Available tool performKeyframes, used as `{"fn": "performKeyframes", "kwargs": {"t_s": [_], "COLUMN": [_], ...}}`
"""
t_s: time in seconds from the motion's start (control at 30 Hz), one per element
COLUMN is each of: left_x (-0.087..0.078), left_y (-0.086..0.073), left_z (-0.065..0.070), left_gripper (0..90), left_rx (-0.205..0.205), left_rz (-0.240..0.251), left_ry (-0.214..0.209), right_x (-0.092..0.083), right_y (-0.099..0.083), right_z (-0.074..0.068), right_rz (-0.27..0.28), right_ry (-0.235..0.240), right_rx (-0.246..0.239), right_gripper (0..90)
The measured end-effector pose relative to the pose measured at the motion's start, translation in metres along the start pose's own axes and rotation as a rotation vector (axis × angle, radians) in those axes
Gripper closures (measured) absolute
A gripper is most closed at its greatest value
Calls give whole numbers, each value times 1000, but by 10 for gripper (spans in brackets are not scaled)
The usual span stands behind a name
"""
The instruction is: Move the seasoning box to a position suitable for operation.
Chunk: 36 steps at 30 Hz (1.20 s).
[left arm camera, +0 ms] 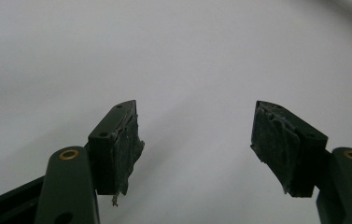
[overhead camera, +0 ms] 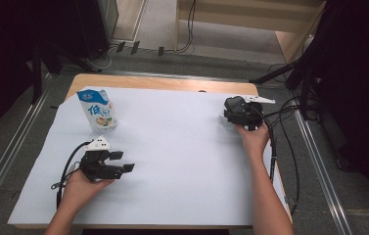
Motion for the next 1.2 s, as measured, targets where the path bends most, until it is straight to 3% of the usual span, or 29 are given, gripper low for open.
{"fn": "performKeyframes", "kwargs": {"t_s": [0.1,0.13,0.27,0.33,0.53,0.67,1.2], "left_x": [2,3,4,4,7,11,22], "left_y": [2,3,8,13,18,24,37], "left_z": [0,0,-1,-2,-1,2,4], "left_gripper": [369,368,365,364,370,370,396], "left_rx": [8,11,22,22,33,64,85], "left_rz": [-13,-18,-23,-15,-12,-26,-25], "left_ry": [12,17,-2,-9,-12,-17,-38], "right_x": [-4,-8,-12,-15,-19,-22,-21], "right_y": [-3,-7,-11,-15,-21,-24,-38], "right_z": [-7,-15,-26,-38,-61,-77,-122], "right_rz": [-8,-12,-8,-12,-15,-18,-42], "right_ry": [8,30,62,63,100,113,175], "right_rx": [-20,-18,-18,-61,-91,-128,-203], "right_gripper": [164,164,164,164,164,164,164]}}
Point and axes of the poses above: each handheld gripper's, and its own axes: x roughly forward along the jaws, y roughly out of its top, z roughly to its right, the point moved 3 cm from there along x, roughly forward along the jaws, and after that the axes turned 15 degrees about -z, right-handed, at the moved point
